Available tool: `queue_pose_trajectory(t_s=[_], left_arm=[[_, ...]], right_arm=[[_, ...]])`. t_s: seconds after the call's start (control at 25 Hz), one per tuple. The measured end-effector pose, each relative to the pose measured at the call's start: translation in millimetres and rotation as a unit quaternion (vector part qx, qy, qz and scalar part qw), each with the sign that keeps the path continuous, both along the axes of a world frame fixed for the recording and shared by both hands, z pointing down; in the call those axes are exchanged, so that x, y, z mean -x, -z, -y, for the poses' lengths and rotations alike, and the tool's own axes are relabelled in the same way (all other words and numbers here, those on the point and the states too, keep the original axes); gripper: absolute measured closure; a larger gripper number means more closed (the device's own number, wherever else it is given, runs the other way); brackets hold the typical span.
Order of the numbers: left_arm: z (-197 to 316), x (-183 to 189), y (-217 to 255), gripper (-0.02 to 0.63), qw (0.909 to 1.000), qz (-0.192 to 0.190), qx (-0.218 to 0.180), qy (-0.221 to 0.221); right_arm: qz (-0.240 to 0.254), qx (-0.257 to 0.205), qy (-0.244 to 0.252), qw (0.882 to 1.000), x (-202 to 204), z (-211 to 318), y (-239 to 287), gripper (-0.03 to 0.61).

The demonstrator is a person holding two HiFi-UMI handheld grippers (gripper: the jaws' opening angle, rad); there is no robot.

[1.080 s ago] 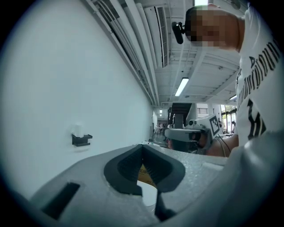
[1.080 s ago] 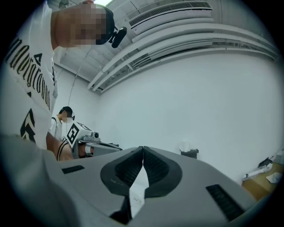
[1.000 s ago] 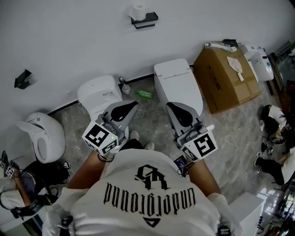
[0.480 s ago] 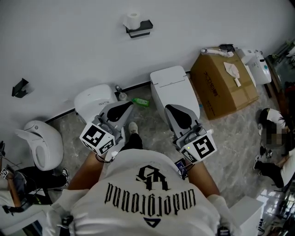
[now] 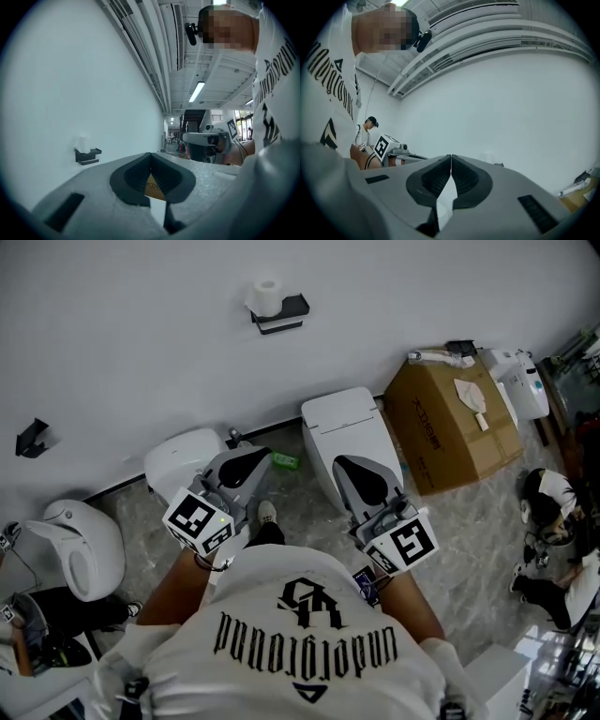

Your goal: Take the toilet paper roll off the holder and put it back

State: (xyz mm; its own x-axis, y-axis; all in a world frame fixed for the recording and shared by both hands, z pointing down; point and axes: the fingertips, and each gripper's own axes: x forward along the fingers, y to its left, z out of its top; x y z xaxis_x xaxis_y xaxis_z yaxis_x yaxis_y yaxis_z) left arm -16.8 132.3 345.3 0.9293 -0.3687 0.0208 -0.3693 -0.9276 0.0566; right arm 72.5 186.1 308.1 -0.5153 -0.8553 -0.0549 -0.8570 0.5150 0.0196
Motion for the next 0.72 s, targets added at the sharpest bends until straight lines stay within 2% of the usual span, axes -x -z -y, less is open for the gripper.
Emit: queue_pose_trajectory(t_s=[0.48, 0.72], left_arm=[[109.5, 0.3, 13.1, 0.600, 0.9998, -0.006, -0.007, -0.018], [165.6, 13.6, 19.6, 0.600, 0.9995, -0.013, -0.015, -0.026]], right_arm=[[-0.007, 0.002, -0.014, 1.000, 2.7, 108.0, 13.4, 0.563], [-0.018, 0.002, -0.024, 1.000, 17.0, 166.4, 16.4, 0.563]])
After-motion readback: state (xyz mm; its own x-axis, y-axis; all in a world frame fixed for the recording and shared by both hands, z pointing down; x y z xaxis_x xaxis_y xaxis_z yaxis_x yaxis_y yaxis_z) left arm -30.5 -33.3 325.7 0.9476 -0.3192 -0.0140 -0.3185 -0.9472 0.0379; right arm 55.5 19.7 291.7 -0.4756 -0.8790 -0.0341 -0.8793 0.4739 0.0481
